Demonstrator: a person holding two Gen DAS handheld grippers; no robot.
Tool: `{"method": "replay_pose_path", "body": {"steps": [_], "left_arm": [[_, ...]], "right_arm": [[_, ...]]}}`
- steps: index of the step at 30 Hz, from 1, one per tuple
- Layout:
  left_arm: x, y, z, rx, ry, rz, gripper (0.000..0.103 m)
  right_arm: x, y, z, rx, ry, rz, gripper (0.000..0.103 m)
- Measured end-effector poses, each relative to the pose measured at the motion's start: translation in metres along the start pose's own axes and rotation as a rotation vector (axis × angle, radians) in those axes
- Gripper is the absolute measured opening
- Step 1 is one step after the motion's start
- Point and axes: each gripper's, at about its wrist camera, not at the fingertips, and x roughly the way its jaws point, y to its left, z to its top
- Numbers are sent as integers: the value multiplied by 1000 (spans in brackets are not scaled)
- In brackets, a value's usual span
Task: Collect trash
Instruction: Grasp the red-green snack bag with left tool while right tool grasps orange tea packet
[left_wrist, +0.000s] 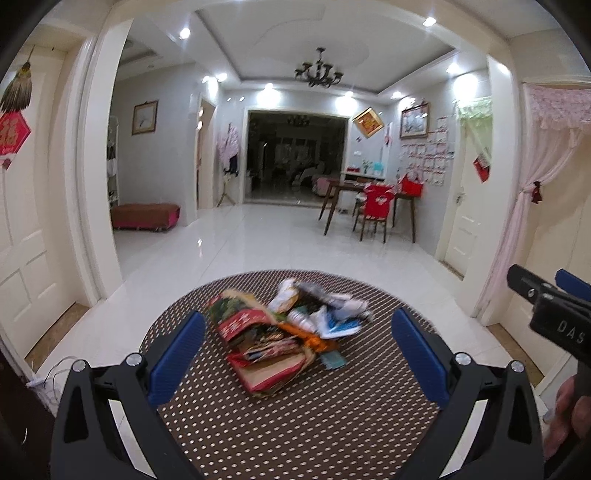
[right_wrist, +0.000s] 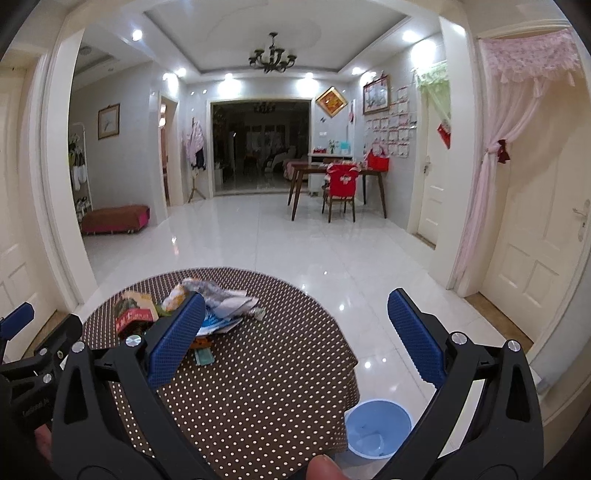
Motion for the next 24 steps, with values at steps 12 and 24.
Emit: {"method": "replay_pose_path", "body": {"steps": [12, 24], "left_arm": [[90, 62, -64, -67, 241, 99, 99], [186, 63, -66, 43, 377, 91, 99]], "right_arm": [[88, 35, -52, -75, 224, 52, 97], [132, 39, -85, -95, 353, 63, 97]]}}
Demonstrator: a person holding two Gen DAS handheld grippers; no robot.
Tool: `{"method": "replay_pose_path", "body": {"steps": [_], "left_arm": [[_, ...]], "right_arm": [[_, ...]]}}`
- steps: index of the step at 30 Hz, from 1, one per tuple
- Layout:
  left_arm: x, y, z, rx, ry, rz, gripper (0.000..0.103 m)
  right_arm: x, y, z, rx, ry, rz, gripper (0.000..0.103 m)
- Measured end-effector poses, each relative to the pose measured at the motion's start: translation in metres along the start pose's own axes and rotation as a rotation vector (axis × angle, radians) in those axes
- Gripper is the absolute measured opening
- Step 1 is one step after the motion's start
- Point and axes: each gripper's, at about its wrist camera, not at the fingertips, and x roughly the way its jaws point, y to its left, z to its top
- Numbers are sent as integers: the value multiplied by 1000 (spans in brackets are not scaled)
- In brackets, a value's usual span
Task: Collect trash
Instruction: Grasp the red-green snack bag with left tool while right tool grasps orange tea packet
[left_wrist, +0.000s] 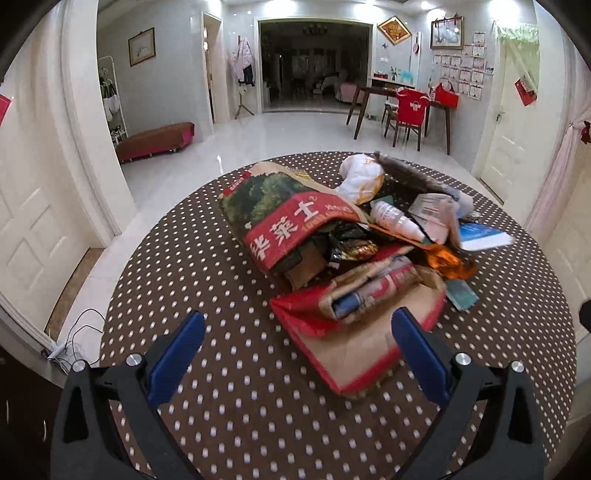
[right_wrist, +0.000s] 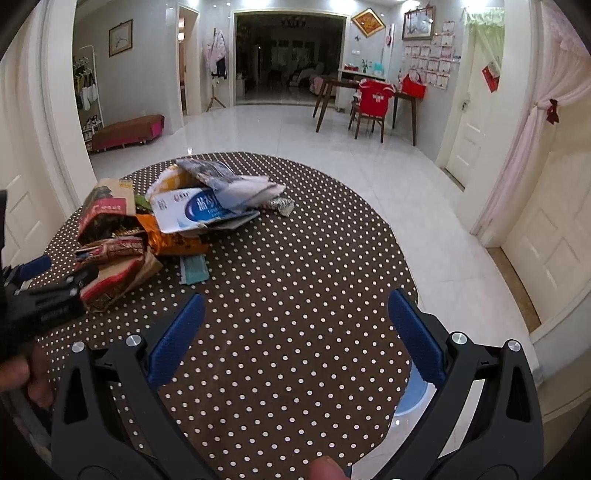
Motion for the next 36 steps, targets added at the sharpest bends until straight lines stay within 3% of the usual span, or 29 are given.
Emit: {"method": "replay_pose_path", "body": {"steps": [2, 4, 9, 12, 16, 21, 25, 29, 30, 31, 32, 33, 34, 36], "left_arm": [[9, 0, 1, 13, 14, -27, 97], [13, 2, 2, -3, 24, -124, 68], [6, 2, -1, -12, -2, -145, 54], [0, 13, -8, -49, 3, -161, 16], [-12, 30, -20, -91, -5, -175, 15], [-20, 40, -28, -97, -19, -172, 14], [-25, 46, -33, -112, -23, -170, 14], [-37, 54, -44, -92, -26, -156, 15], [-40, 53, -44, -77, -27, -151, 22], [-42, 51, -42, -51, -26, -144, 45], [-43, 47, -40, -22, -41, -118, 62], [-44, 45, -36, -7, -61, -107, 88], [-45, 41, -33, 27, -97, -96, 90], [-38, 37, -25, 67, -83, -105, 90]], "right_arm": [[3, -2, 0, 0, 11, 5, 97], [7, 0, 0, -6, 19, 19, 97], [30, 14, 5, -47, 52, 85, 97], [48, 26, 8, -67, 81, 131, 97], [67, 42, 11, -90, 106, 177, 97], [84, 53, 15, -110, 134, 203, 97], [71, 49, 15, -84, 119, 253, 97], [53, 47, 15, -47, 108, 367, 97], [49, 49, 15, -47, 105, 386, 97], [47, 51, 15, -50, 104, 395, 97], [45, 55, 15, -55, 104, 407, 97], [46, 58, 15, -57, 106, 417, 97], [46, 61, 16, -59, 110, 425, 97], [48, 65, 16, -62, 117, 437, 97]]}}
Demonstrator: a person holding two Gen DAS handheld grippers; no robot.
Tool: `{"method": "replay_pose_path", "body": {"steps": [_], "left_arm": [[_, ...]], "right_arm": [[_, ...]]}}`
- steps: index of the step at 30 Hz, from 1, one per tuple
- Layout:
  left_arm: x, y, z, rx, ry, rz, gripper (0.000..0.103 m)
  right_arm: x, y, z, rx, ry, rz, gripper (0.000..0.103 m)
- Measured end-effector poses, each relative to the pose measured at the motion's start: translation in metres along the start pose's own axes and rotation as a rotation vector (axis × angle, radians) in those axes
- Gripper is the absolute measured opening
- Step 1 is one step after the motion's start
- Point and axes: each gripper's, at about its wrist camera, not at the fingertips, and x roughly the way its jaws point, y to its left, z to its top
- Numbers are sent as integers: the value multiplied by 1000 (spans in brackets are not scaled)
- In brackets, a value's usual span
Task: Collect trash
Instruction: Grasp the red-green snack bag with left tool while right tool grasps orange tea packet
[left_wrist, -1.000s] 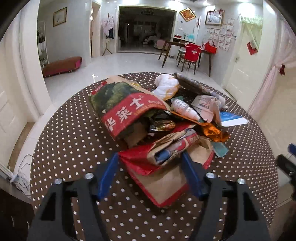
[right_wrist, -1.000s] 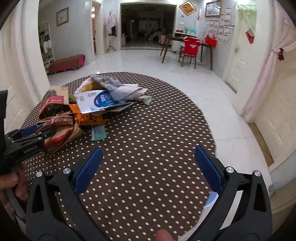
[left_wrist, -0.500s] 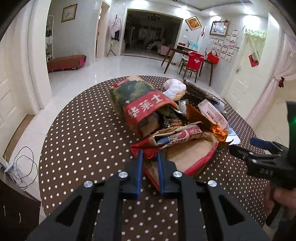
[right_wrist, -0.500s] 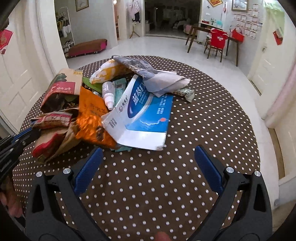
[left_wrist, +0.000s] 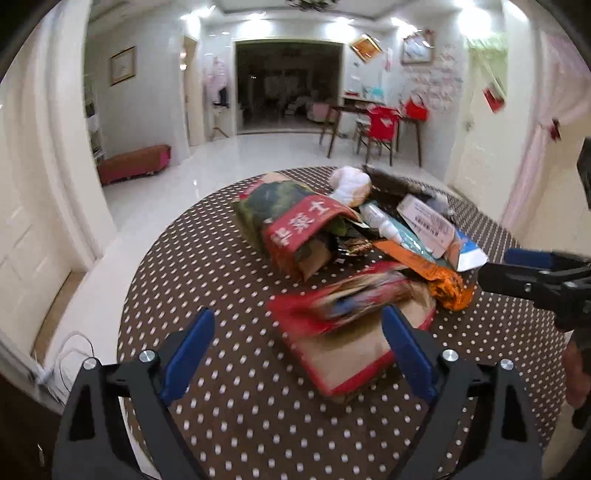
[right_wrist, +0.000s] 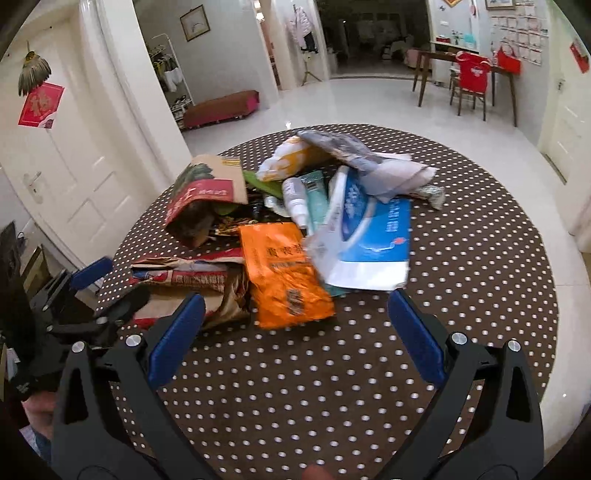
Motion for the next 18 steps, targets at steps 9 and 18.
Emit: {"method": "replay_pose_path", "body": {"steps": [9, 18], "left_arm": [[18, -5, 6, 51, 42, -150, 48], [3, -1, -10, -37, 23, -162, 23]], "right_arm": [[33, -6, -1, 9, 66, -9, 97], [57, 12, -6, -91, 81, -88, 54]]}}
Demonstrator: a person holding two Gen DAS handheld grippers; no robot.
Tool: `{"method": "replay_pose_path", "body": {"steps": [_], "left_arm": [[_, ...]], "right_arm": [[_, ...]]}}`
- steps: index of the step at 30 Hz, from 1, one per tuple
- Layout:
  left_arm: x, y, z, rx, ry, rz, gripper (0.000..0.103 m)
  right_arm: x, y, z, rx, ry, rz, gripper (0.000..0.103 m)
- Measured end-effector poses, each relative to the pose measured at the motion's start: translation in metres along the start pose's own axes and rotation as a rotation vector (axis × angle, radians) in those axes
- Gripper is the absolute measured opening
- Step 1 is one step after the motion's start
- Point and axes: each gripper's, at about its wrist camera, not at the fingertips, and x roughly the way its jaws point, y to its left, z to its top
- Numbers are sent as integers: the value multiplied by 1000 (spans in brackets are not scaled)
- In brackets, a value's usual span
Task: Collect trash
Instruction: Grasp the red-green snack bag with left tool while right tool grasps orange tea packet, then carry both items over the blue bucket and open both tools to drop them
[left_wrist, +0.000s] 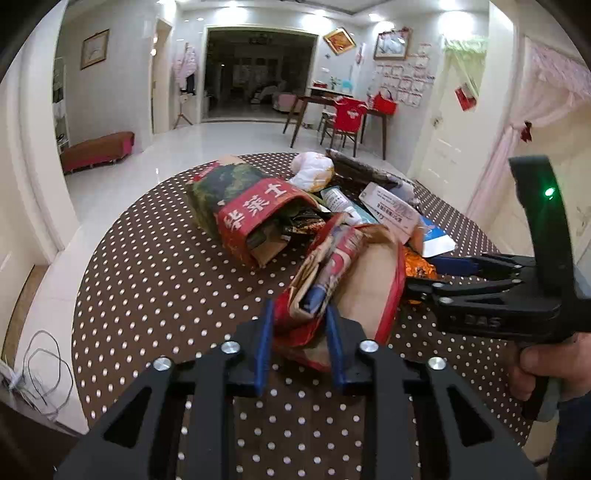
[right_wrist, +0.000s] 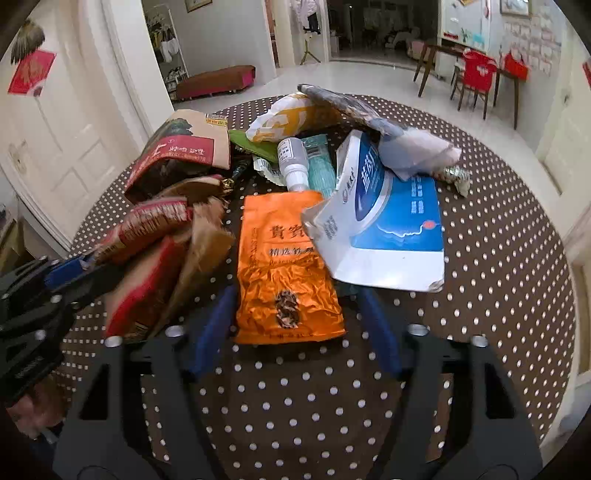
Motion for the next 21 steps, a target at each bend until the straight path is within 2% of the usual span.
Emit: {"method": "replay_pose_path", "body": {"steps": [3, 6, 10, 16, 21], "left_arm": [[-10, 0, -4, -32, -17, 2, 18], [-22, 2, -10, -61, -37, 4, 13], [-39, 5, -17, -106, -69, 2, 13], [-59, -2, -12, -133, -125, -15, 13], [-78, -26, 8, -104, -192, -45, 13]], "right_arm": [[0, 6, -1, -26, 0, -3, 53], [-8, 5, -8, -3, -3, 38, 53], [-31, -3, -20, 45, -30, 118, 53], [-78, -15, -23, 95, -111, 211, 53], [-126, -40, -15, 131, -216, 220, 53]]}}
